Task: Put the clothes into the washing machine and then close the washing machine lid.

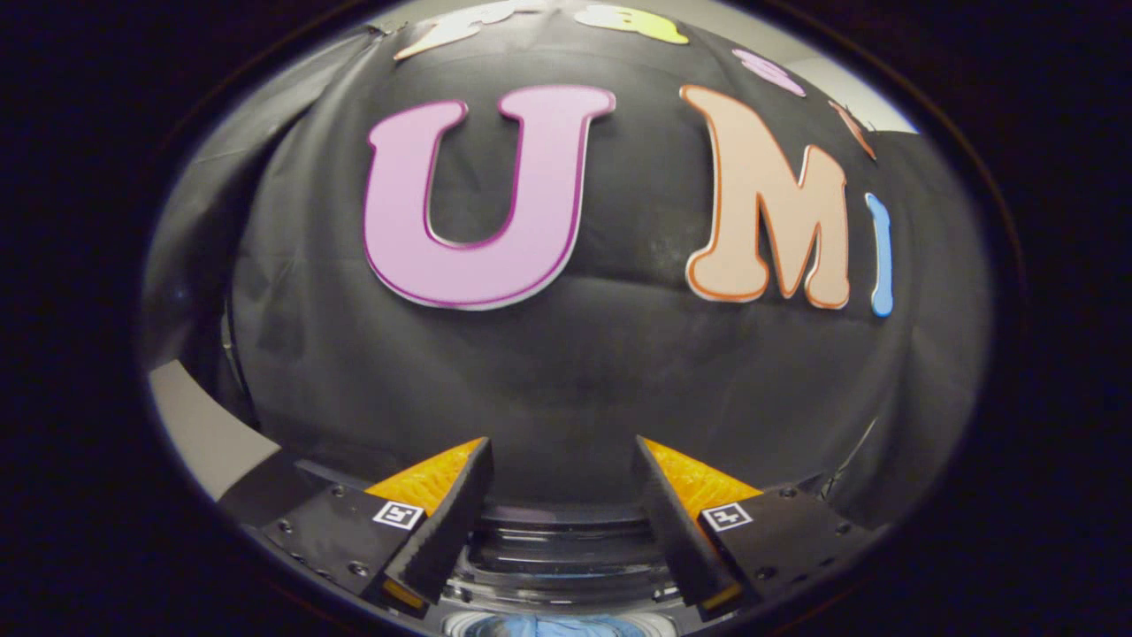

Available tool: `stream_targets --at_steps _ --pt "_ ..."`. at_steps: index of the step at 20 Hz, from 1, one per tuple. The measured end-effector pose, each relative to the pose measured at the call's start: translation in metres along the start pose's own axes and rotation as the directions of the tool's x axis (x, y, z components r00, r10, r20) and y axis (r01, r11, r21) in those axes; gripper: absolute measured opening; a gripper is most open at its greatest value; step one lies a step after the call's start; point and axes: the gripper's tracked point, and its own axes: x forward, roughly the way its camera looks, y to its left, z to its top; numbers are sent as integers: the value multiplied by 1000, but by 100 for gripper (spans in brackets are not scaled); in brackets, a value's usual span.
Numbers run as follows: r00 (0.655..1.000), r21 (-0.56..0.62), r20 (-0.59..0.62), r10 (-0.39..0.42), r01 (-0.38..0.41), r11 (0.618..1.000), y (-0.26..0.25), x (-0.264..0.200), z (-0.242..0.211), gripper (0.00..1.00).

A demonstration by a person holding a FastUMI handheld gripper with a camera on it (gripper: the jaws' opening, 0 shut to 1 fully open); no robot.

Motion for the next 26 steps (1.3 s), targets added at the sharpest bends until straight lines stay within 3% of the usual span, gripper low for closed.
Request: stream_targets --at_steps 2,4,9,13,20,26 --pt "1000 74 25 -15 13 997 -5 -4 2 98" --pt "999 59 44 4 -7 998 -4 -19 1 98" --pt "999 48 16 29 -29 998 -8 -85 -19 98" --pt "997 53 -31 68 -66 996 -13 -148 -61 98" --pt "993 101 105 48 -59 993 -84 -245 -78 98" --pt "977 67 212 7 -21 997 -155 -311 -104 98"
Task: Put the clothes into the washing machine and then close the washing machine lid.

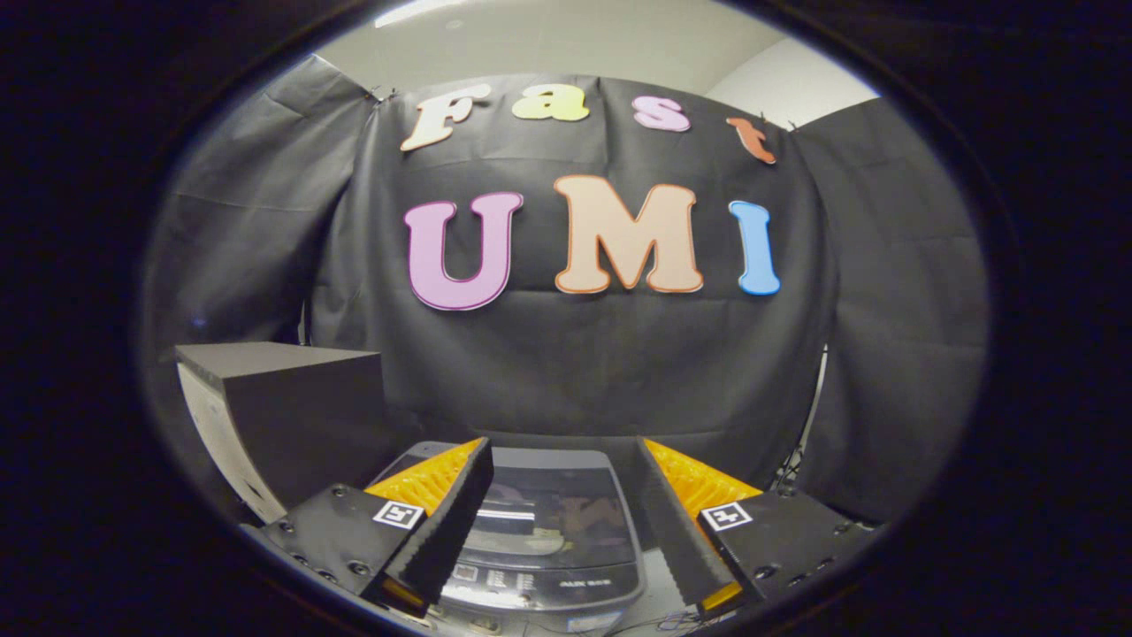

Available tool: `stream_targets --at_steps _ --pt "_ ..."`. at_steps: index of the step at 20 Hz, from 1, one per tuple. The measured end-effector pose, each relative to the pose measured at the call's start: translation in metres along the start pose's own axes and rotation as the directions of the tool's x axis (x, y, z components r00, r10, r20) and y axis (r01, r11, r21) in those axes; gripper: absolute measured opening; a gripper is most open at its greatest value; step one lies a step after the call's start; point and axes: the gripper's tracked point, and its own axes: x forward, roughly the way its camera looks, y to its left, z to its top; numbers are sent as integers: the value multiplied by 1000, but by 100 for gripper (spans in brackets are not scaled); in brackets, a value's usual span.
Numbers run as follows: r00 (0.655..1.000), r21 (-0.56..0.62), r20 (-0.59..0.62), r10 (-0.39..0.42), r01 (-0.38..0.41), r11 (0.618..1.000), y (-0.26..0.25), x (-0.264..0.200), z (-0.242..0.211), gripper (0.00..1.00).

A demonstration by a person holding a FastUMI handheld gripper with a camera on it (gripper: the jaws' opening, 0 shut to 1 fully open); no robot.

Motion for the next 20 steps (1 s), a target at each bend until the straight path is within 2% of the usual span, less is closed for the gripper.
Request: stream_targets --at_steps 4,10,14,20 --pt "998 -15 54 -6 7 1000 -36 -49 -26 98" --pt "986 23 162 25 -29 999 -58 -107 -62 98" --pt "992 34 125 19 -24 999 -56 -120 -98 98" --pt "994 53 88 58 -63 997 -27 -115 -130 98"
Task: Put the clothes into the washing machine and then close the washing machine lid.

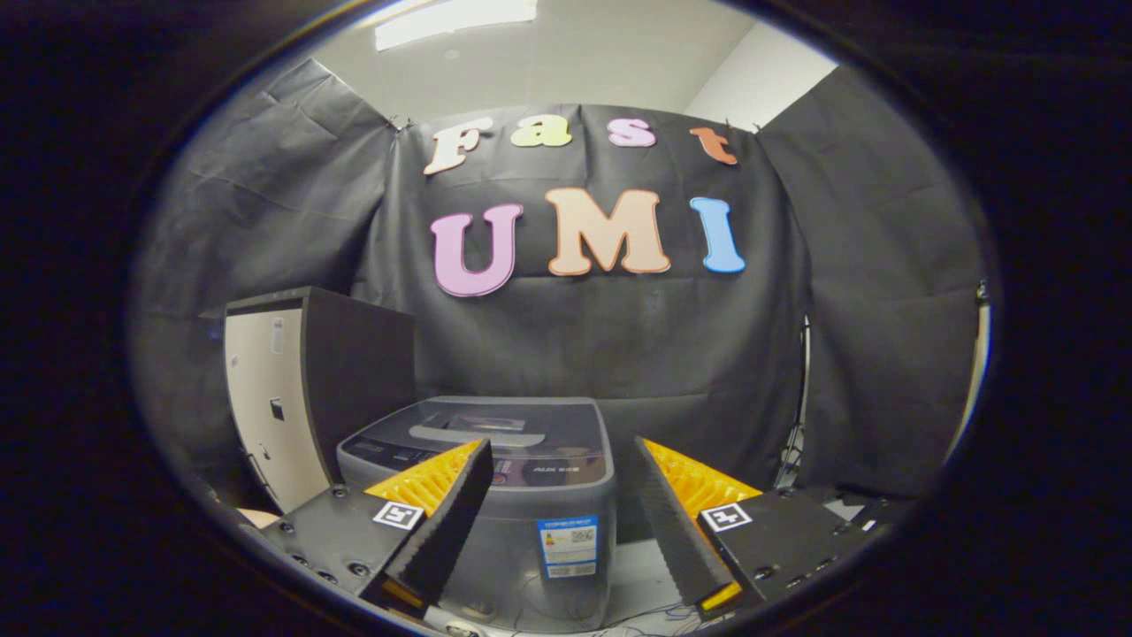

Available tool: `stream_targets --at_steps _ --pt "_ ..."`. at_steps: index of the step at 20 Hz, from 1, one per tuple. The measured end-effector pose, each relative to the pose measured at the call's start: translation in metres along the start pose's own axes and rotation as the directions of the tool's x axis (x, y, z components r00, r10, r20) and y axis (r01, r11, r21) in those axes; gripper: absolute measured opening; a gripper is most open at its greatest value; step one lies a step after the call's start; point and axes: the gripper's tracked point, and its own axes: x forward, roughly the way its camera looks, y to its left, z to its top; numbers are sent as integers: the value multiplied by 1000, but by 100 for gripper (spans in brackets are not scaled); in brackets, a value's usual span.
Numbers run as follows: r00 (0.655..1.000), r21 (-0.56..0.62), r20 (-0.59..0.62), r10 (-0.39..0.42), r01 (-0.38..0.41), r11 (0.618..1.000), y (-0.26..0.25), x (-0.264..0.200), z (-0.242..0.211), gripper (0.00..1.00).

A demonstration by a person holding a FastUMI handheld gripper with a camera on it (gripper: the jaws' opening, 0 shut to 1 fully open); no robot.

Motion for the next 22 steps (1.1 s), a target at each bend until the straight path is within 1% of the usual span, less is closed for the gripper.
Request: stream_targets --at_steps 5,6,12,13,17,22 --pt "999 44 -36 13 -11 999 11 12 -13 98" --pt "999 49 -44 12 -10 999 12 8 -7 98" --pt "995 25 -103 6 -3 1000 12 -6 -20 98" --pt "994 21 -109 11 -8 1000 12 -17 -12 98" --pt "994 -32 -108 31 -35 999 23 -29 -10 98" --pt "995 -27 -98 36 -39 999 24 -26 -15 98"
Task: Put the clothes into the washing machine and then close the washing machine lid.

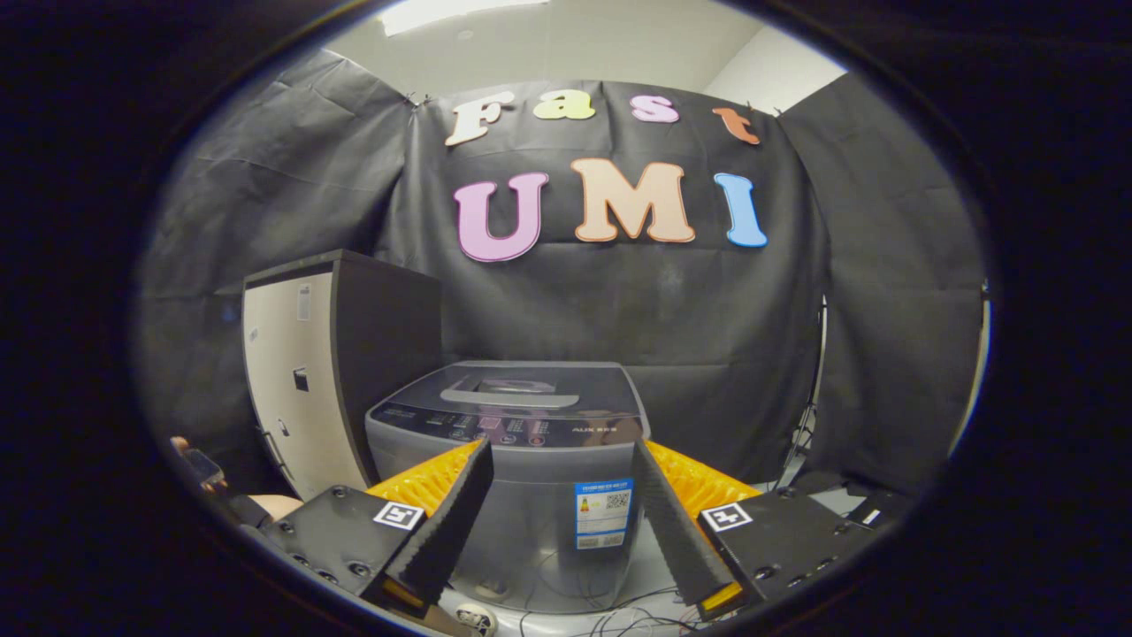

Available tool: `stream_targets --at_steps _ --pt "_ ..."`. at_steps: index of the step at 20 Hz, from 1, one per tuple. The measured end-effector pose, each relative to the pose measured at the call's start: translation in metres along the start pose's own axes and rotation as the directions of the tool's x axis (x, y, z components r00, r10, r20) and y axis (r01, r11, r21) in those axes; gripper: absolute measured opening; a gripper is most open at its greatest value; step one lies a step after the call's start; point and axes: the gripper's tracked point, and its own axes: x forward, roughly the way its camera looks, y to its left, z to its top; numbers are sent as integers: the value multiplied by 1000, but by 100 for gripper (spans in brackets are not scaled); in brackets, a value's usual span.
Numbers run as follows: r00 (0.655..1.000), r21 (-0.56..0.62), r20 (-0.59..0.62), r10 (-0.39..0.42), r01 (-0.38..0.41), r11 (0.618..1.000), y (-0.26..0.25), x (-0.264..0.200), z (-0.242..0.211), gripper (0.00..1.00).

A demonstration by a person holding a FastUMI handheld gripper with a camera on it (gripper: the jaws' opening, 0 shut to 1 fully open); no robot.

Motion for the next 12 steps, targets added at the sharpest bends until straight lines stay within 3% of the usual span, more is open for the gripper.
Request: stream_targets --at_steps 12 --pt "1000 -2 0 -2 2 1000 2 1 -2 98"
